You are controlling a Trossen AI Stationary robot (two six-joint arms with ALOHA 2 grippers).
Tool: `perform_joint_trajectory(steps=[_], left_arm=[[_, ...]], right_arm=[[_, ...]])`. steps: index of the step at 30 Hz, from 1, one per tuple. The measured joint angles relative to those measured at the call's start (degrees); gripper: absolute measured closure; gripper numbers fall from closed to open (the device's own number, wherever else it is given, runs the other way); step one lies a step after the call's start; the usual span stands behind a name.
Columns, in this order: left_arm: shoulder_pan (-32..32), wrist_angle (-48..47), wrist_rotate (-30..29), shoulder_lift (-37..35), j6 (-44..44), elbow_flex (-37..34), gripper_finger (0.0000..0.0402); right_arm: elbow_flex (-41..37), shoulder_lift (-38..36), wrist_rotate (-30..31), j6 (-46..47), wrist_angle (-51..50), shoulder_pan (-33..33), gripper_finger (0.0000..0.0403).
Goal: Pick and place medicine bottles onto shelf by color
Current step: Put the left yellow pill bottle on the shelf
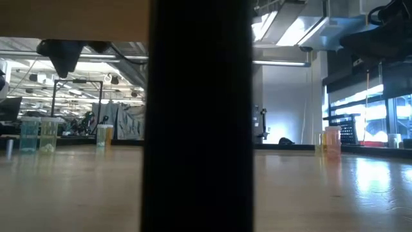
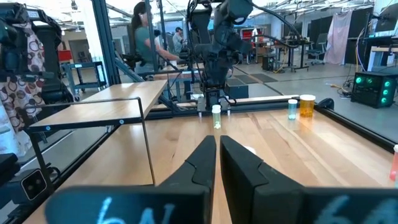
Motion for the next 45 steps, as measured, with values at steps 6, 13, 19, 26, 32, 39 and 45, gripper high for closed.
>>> perform_joint_trajectory(steps=[6, 13, 19, 26, 32, 39, 45], left_arm=[[-0.22, 0.43, -0.55, 2.69, -1.13, 0.02, 0.0262], [-2.35, 0.43, -1.79, 5.54, -0.84, -0.04, 0.0262], [-4.89, 1.30, -3.04, 7.60, -0.30, -0.04, 0.0262], [-6.97, 2.44, -4.70, 7.46, -1.52, -0.61, 0.0262], [-8.66, 4.24, -5.45, 7.50, -3.22, -4.41, 0.0262], [-9.44, 7.20, -6.25, 7.48, -4.25, -7.75, 0.0262], [-9.46, 9.82, -6.92, 7.48, -4.21, -9.30, 0.0262]], right_arm=[[4.79, 0.40, -0.04, 2.59, -8.12, 0.00, 0.0376], [8.93, 1.89, 0.00, 4.57, -11.37, 0.00, 0.0376], [12.90, 5.00, 0.14, 4.44, -13.91, 0.00, 0.0376], [18.60, 11.24, 2.41, 5.99, -18.55, -0.02, 0.0376], [22.97, 15.68, 2.53, 5.83, -19.62, -0.02, 0.0376], [24.42, 17.61, 2.52, 5.84, -19.91, -0.02, 0.0376], [24.42, 17.95, 2.53, 5.89, -19.81, -0.02, 0.0376]])
